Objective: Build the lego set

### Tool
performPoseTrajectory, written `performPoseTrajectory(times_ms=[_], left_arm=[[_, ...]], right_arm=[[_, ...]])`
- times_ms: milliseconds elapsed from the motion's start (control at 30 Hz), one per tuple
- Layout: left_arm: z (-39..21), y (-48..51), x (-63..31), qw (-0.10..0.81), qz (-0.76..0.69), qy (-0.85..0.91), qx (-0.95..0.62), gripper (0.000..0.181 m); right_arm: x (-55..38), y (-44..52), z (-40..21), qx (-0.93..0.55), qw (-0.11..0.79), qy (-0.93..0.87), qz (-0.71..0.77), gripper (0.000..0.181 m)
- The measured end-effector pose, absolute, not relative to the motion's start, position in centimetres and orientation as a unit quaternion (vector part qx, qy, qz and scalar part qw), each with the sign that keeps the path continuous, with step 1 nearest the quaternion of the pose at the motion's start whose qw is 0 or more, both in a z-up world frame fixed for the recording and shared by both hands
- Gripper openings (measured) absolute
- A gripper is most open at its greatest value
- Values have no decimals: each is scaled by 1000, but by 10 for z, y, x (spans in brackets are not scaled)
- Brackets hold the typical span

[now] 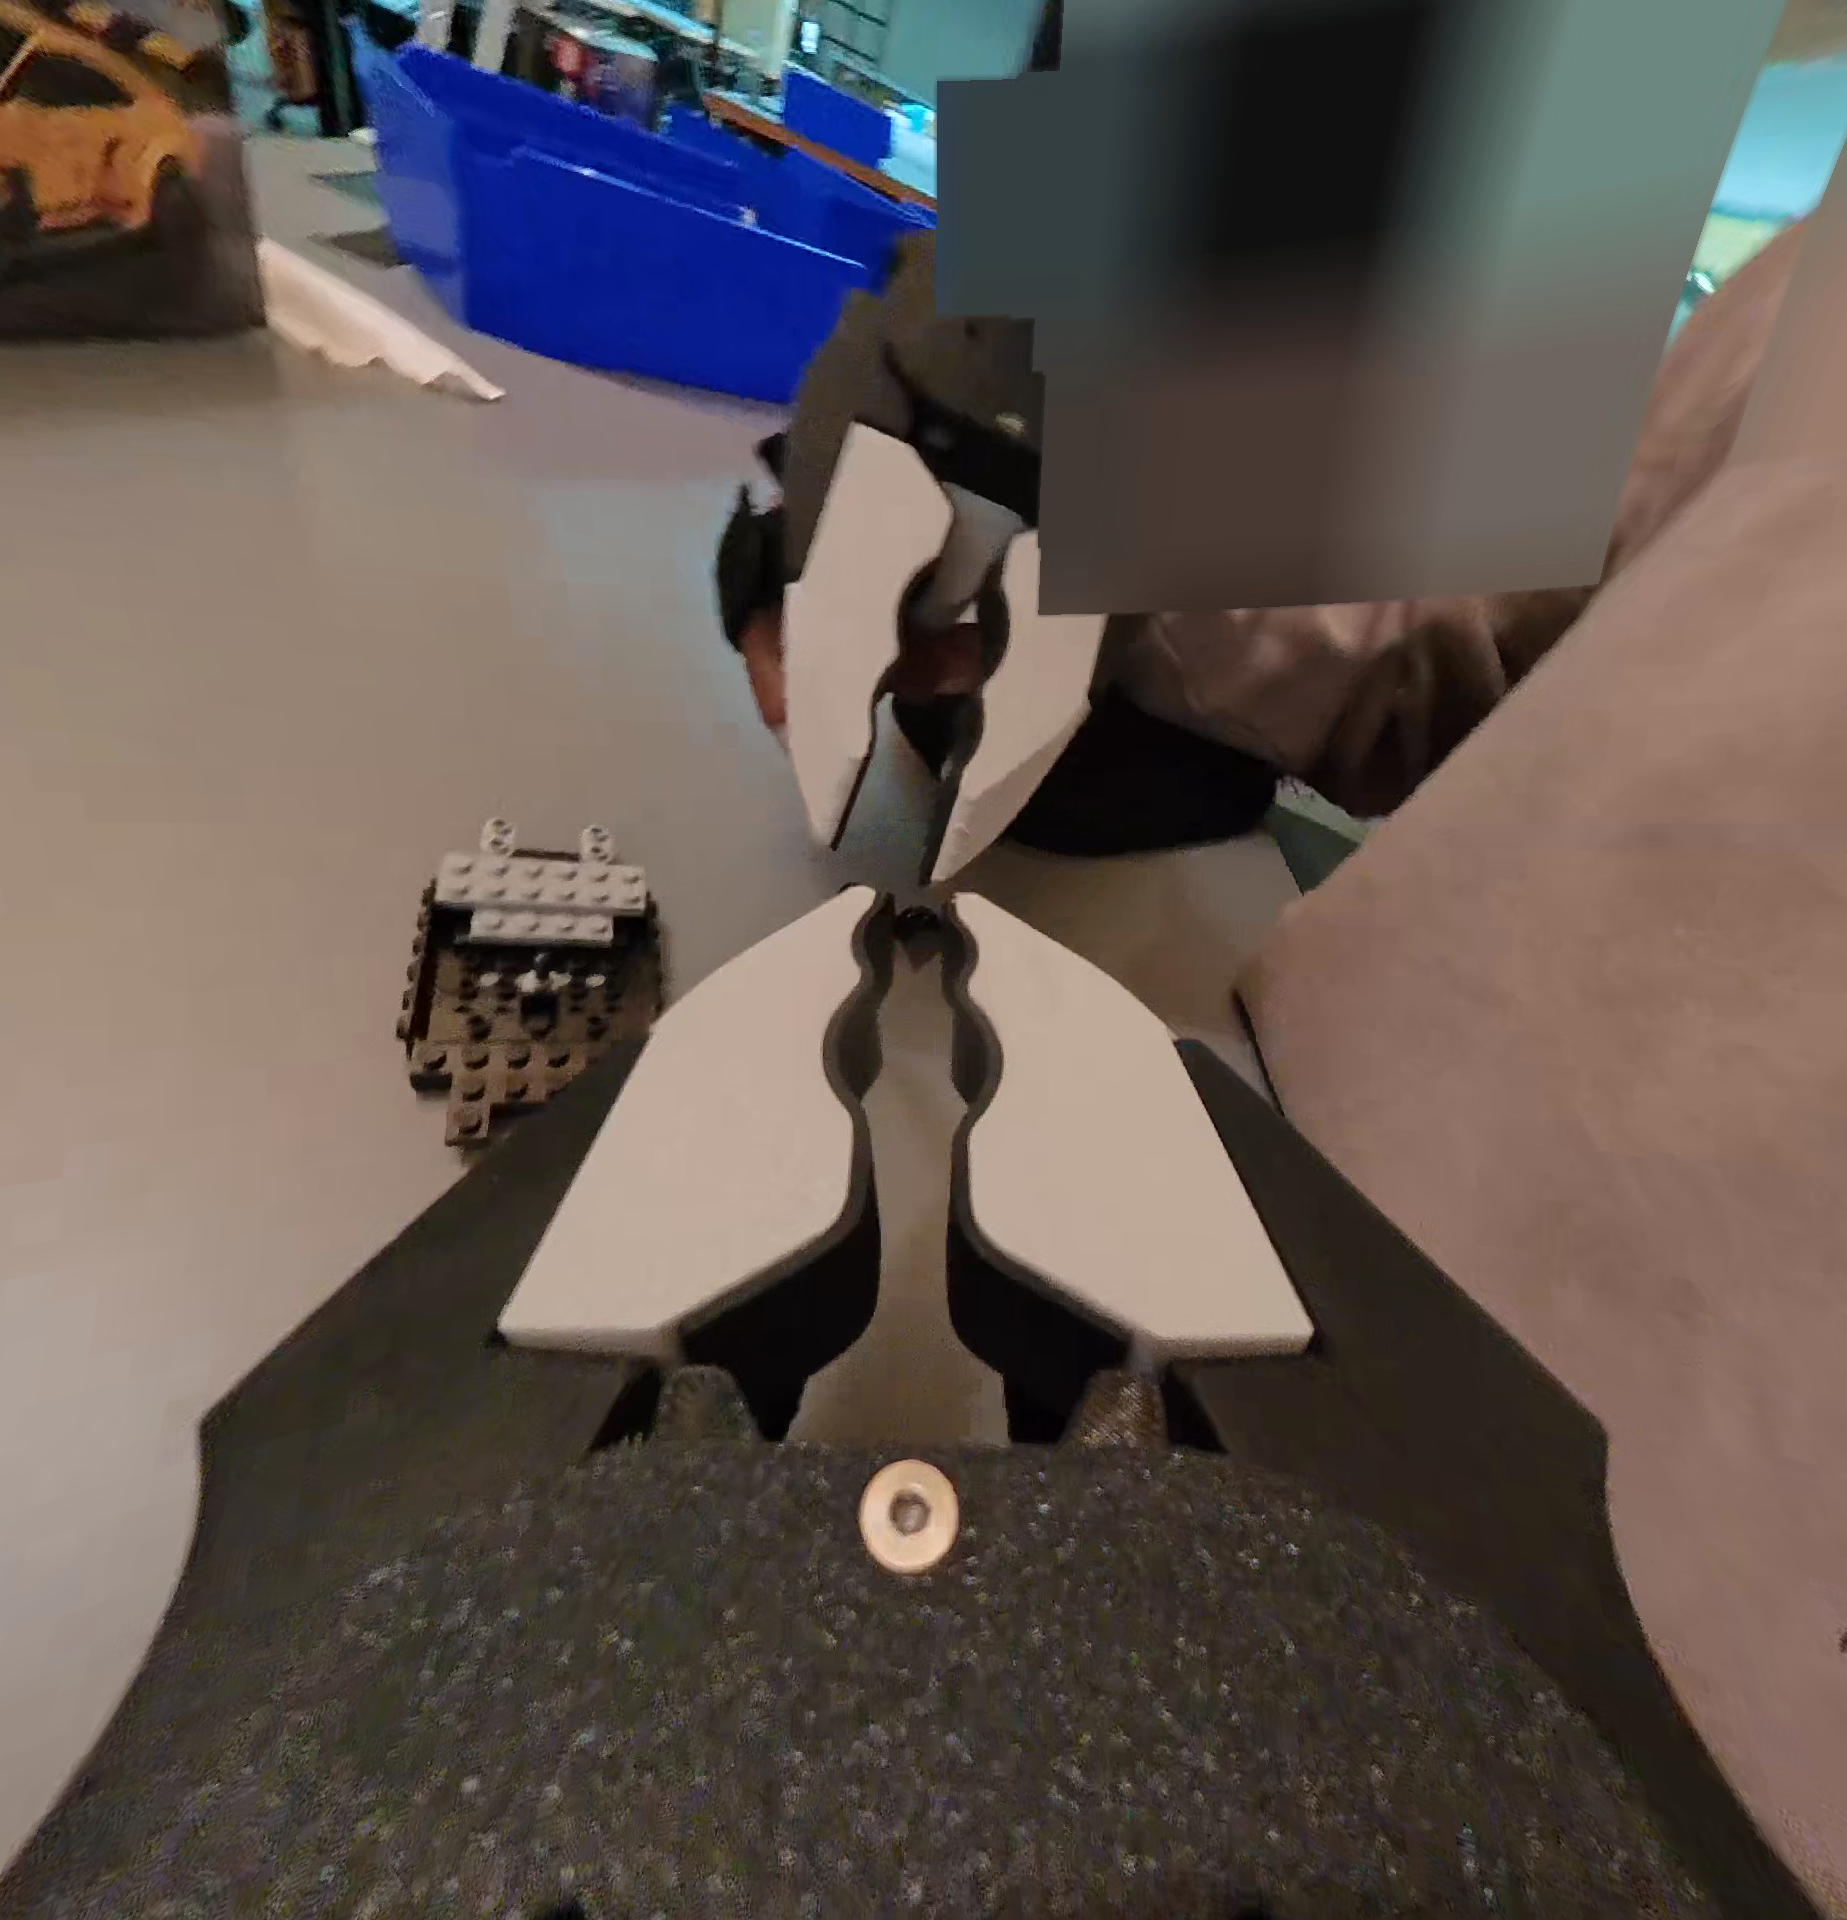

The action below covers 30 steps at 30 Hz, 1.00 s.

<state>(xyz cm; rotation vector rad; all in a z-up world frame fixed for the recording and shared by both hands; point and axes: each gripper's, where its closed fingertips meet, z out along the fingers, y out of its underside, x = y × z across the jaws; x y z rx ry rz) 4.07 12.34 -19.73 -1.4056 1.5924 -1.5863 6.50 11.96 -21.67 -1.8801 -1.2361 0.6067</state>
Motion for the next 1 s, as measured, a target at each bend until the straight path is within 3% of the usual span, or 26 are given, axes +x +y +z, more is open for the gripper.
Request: performPoseTrajectory(times_ms=[167,300,467,567,700,1000], left_arm=[[-189,102,32,258,-570,645,-439,8],[-185,97,27,278,-561,656,-421,8],[-172,111,29,329,-569,621,-427,10],[-162,119,32,356,-577,592,-435,26],[-152,118,37,369,-596,563,-438,20],[-141,118,37,381,-612,541,-433,7]], right_arm=[[47,108,-214,-712,332,-514,344,23],[39,99,-211,-692,317,-524,382,11],[40,108,-195,-688,383,-483,384,8],[45,118,-174,-679,447,-420,403,8],[41,122,-161,-668,492,-395,394,8],[35,120,-150,-654,502,-393,407,8]])
